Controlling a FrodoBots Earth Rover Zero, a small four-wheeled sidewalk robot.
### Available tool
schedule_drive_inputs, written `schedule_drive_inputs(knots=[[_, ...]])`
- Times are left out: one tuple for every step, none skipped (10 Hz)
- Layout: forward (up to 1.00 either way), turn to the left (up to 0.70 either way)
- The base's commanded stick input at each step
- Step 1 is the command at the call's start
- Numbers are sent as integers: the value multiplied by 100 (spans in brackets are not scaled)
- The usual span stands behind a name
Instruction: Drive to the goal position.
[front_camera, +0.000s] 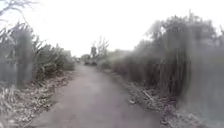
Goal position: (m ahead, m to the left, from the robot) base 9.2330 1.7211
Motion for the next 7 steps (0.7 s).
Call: schedule_drive_inputs(knots=[[70, 0], [37, 0], [60, 0], [21, 0], [0, 0], [0, 0], [0, 0]])
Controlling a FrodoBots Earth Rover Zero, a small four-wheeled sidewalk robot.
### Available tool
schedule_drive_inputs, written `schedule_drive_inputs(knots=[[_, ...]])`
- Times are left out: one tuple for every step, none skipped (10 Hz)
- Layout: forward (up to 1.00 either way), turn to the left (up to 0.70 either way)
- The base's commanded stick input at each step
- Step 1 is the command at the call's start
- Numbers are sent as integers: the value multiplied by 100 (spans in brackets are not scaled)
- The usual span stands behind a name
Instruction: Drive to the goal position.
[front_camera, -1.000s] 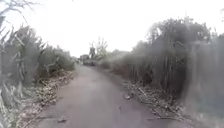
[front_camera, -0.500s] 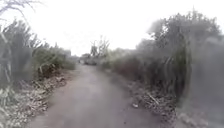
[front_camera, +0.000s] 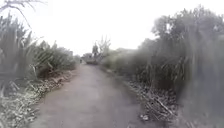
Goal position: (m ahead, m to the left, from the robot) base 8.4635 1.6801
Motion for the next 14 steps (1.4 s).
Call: schedule_drive_inputs(knots=[[0, 0], [0, 0], [31, 0], [70, 4], [70, 29], [34, 53], [0, 58], [0, 15], [0, 0], [0, 0], [0, 0], [0, 0], [8, 0], [58, 0]])
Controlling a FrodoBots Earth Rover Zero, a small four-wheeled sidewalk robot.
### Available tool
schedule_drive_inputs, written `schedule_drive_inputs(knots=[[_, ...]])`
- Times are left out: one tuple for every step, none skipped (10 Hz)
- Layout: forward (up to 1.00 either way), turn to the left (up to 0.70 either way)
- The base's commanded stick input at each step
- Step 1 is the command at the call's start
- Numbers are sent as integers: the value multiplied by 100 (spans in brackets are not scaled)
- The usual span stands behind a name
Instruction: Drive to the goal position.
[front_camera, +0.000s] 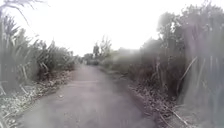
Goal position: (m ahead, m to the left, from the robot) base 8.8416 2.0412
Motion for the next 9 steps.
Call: schedule_drive_inputs(knots=[[70, 0], [70, 0], [70, 0], [70, 0], [70, 0], [70, 0], [70, 0], [70, 0], [70, 0]])
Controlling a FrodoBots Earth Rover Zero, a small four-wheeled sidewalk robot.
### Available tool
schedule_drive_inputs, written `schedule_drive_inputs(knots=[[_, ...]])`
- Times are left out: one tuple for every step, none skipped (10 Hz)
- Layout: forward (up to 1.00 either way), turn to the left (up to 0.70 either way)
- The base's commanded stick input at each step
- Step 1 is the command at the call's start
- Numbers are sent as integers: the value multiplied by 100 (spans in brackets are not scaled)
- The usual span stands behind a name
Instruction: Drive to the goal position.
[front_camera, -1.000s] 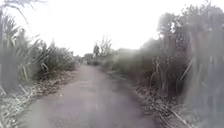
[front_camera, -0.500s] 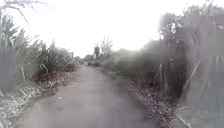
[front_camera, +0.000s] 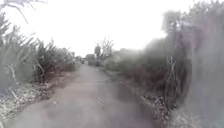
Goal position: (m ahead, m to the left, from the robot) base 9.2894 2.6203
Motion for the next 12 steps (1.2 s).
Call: schedule_drive_inputs(knots=[[32, 0], [0, 0], [0, 0], [15, 0], [38, 0], [60, 0], [70, 0], [70, 0], [70, 0], [70, 0], [70, 0], [70, 0]])
